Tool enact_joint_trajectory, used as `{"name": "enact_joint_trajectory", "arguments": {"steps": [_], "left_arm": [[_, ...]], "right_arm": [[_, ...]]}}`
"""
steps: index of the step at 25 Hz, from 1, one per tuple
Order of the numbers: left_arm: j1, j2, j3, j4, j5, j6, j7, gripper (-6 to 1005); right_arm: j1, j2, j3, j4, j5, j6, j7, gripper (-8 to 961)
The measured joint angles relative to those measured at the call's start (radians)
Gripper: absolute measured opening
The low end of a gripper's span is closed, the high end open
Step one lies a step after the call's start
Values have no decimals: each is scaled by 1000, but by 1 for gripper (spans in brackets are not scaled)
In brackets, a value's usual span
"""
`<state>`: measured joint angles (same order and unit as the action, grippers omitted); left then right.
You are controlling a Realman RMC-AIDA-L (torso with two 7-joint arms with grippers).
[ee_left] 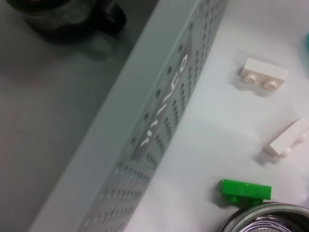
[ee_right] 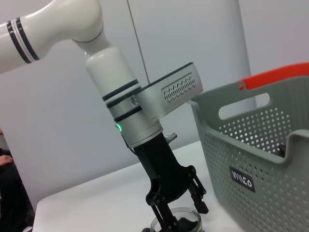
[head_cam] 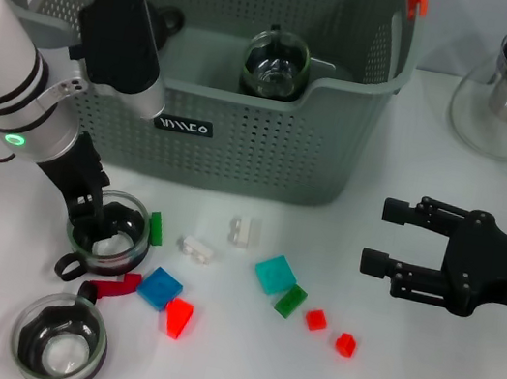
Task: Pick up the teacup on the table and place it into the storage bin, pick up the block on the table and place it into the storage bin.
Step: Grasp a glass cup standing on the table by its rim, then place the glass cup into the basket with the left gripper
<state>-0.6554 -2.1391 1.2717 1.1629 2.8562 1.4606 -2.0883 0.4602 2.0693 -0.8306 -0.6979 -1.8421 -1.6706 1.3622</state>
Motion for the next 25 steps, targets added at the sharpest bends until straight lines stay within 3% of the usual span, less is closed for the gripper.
{"name": "enact_joint_trajectory", "arguments": {"steps": [9, 12, 25], "left_arm": [[-7, 10, 17, -10, 1, -2, -26, 650], [-7, 11, 19, -10, 2, -1, -28, 448], [-4, 13, 16, -6, 2, 0, -41, 149]], "right_arm": [[1, -3, 1, 9, 0, 0, 0, 823], [0, -3, 1, 9, 0, 0, 0, 823], [0, -3, 1, 9, 0, 0, 0, 824]]}}
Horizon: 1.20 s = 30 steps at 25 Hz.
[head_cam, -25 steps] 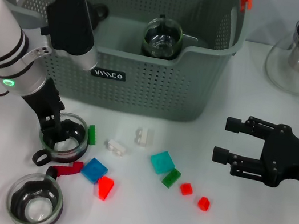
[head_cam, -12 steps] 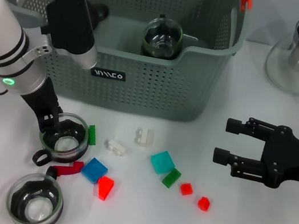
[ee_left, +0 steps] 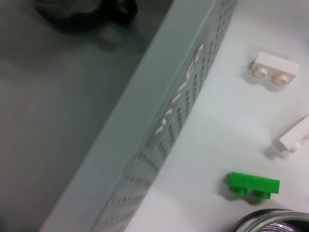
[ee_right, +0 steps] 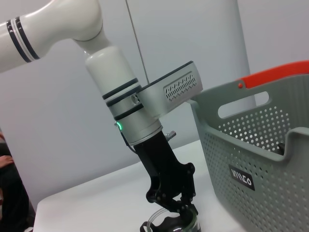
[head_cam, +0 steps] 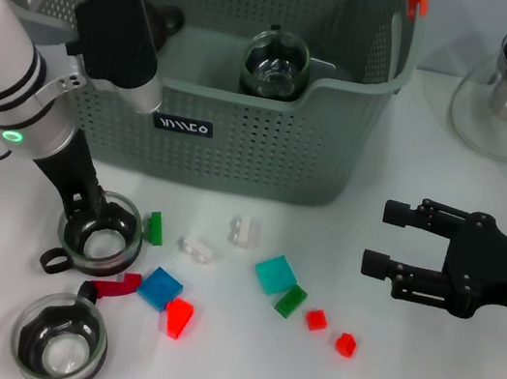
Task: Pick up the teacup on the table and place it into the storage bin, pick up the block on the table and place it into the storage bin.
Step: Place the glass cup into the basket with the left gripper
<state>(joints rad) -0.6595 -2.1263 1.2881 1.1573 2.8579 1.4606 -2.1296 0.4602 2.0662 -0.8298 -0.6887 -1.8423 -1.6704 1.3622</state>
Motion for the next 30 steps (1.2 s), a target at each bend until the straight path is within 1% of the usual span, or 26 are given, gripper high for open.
{"name": "enact_joint_trajectory", "arguments": {"steps": [3, 5, 6, 7, 8, 9, 10, 11, 12, 14, 18, 20, 21, 26, 28, 30], "left_arm": [[2, 4, -20, 14, -1, 13, 5, 57], [4, 5, -64, 34, -11, 32, 28, 57], [4, 4, -112, 47, -29, 55, 57, 56], [1, 4, -193, 58, -65, 96, 107, 56], [-2, 5, -229, 62, -84, 116, 131, 56], [-7, 7, -275, 62, -110, 145, 161, 56], [-14, 13, -346, 56, -152, 187, 202, 53], [-24, 28, -432, 36, -214, 243, 253, 50], [-25, 32, -447, 30, -231, 255, 262, 46], [-32, 60, -528, -17, -320, 307, 303, 40], [-31, 110, -652, -139, -519, 396, 379, 39], [-24, 121, -706, -184, -622, 438, 424, 39], [-22, 124, -731, -198, -666, 450, 439, 39], [-26, 128, -793, -232, -843, 465, 447, 39], [-36, 130, -808, -226, -921, 460, 419, 40], [-54, 138, -810, -205, -993, 419, 350, 40]], "right_arm": [[0, -2, 0, 0, 0, 0, 0, 824], [-1, -2, 0, 0, 0, 0, 0, 823], [-1, -3, 0, 1, 0, 0, 0, 822], [-1, -3, 0, 1, 0, 0, 0, 822], [0, -3, 0, 1, 0, 0, 0, 822], [1, -3, 0, 1, 0, 0, 0, 822], [1, -3, 0, 1, 0, 0, 0, 822], [2, -3, 0, 1, 0, 0, 0, 822], [3, -3, 0, 1, 0, 0, 0, 822], [5, -3, 0, 1, 0, 0, 0, 823], [7, -3, 0, 2, 0, 0, 0, 823], [8, -3, 0, 2, 0, 0, 0, 823], [8, -3, 0, 2, 0, 0, 0, 823], [11, -4, 0, 2, 0, 0, 0, 824], [12, -5, 0, 2, 0, 0, -1, 824], [10, -7, 0, 1, 0, -6, -1, 824]]}}
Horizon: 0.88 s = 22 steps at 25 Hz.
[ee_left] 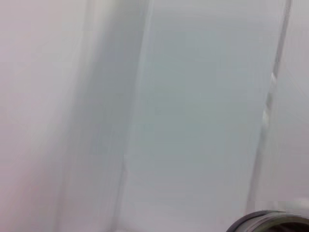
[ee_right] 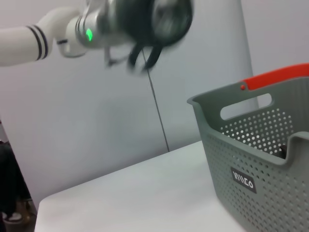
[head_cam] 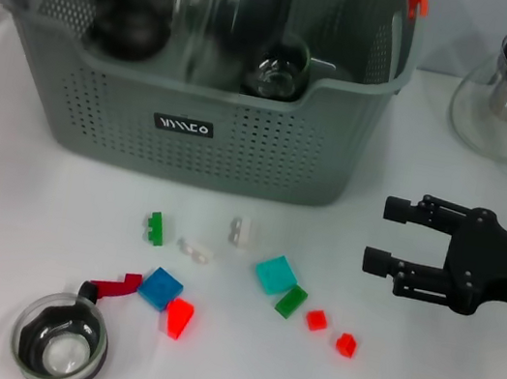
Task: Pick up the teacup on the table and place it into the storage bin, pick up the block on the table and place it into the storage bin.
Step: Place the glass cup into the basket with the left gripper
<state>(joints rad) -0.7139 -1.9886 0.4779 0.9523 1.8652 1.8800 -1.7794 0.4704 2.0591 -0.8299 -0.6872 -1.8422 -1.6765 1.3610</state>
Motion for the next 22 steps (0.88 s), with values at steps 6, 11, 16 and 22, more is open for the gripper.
{"name": "enact_joint_trajectory", "arguments": {"steps": [6, 11, 16, 22], "left_arm": [[-90, 37, 103, 69, 38, -304, -195, 39], [-207, 70, 244, 79, 308, -494, -334, 39], [-298, 45, 406, 63, 617, -614, -479, 40], [-340, -39, 555, 18, 810, -730, -564, 39]], "right_arm": [[-6, -1, 0, 0, 0, -7, 0, 821], [-7, -1, 0, 0, 0, -16, -1, 822], [-12, 1, 1, 0, 2, -18, 0, 822], [-21, 4, 2, 0, 3, -16, 0, 823]]}}
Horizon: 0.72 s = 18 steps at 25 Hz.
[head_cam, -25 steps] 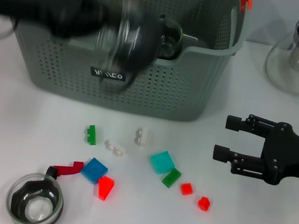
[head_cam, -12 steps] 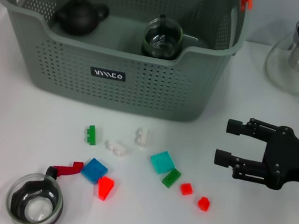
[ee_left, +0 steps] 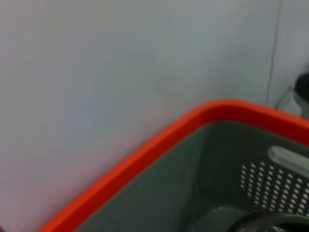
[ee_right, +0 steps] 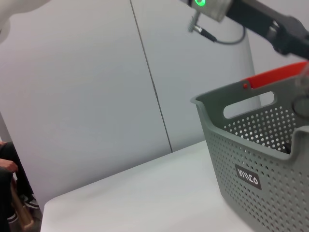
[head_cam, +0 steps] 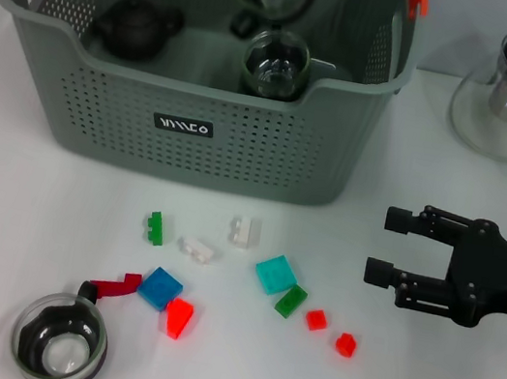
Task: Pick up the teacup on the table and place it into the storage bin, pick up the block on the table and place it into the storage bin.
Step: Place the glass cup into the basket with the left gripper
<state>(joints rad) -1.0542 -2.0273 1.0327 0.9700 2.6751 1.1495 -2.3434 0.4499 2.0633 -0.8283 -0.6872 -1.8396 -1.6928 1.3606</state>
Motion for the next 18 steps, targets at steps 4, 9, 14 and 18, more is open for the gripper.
{"name": "enact_joint_trajectory", "arguments": {"steps": [4, 9, 14, 18], "left_arm": [[-19, -38, 73, -62, 58, -84, 5, 39], [-58, -48, 128, -152, 71, -141, 2, 40], [-94, -44, 117, -192, 73, -152, -77, 40], [-137, -25, 118, -258, 88, -156, -147, 40]], "right_arm": [[-2, 0, 0, 0, -1, 4, 0, 823], [-2, -1, 0, 0, -2, 7, 0, 823], [-2, -2, 0, 0, -2, 8, 0, 824], [-2, 0, 0, 0, -3, 9, 0, 824]]}}
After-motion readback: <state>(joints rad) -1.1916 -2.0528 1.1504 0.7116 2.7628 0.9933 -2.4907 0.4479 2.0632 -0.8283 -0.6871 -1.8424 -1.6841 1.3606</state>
